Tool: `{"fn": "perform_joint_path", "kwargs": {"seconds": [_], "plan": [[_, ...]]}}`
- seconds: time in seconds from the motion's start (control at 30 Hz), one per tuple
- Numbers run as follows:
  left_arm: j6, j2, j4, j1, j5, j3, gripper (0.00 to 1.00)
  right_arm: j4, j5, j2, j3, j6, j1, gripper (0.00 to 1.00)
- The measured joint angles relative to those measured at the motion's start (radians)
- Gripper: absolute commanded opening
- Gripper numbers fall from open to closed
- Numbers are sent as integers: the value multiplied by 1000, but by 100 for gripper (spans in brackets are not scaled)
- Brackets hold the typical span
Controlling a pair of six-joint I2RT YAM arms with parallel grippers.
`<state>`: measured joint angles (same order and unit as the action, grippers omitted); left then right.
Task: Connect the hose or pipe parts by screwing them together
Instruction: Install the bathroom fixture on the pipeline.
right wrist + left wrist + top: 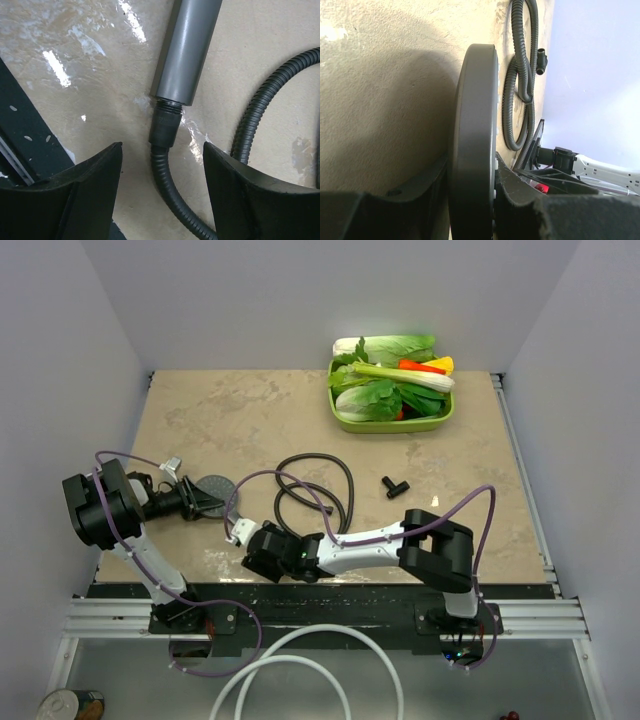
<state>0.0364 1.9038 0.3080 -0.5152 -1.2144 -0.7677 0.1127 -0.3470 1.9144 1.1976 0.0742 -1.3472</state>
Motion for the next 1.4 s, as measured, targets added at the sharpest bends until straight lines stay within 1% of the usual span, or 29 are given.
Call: {"fn": "perform_joint_path", "kwargs": {"seconds": [0.2,0.33,0.67,0.8,0.83,0.9,0.93,1.07,1.2,1.4], "plan": [[0,0,0,0,0,0,0,-7,-2,28,14,-4,7,65],[0,0,0,0,0,0,0,-31,3,29,25,-3,26,61],[0,0,0,-2,-1,0,0,-67,64,64,27,21,79,56],[0,0,0,-2,-1,0,0,-68,84,65,27,32,82,45],[0,0,0,-2,-1,0,0,-70,89,67,27,34,82,40],[0,0,0,-2,-1,0,0,-73,107,71,31,46,84,34],[0,0,-1,-2,-1,0,0,-74,116,73,33,52,86,30],[0,0,-3,-2,-2,0,0,-78,155,75,34,86,100,25],[-3,0,-8,-11,-3,0,0,-104,251,74,26,122,146,22],[-14,0,-11,-16,-3,0,0,-249,512,55,-59,198,250,20]]}}
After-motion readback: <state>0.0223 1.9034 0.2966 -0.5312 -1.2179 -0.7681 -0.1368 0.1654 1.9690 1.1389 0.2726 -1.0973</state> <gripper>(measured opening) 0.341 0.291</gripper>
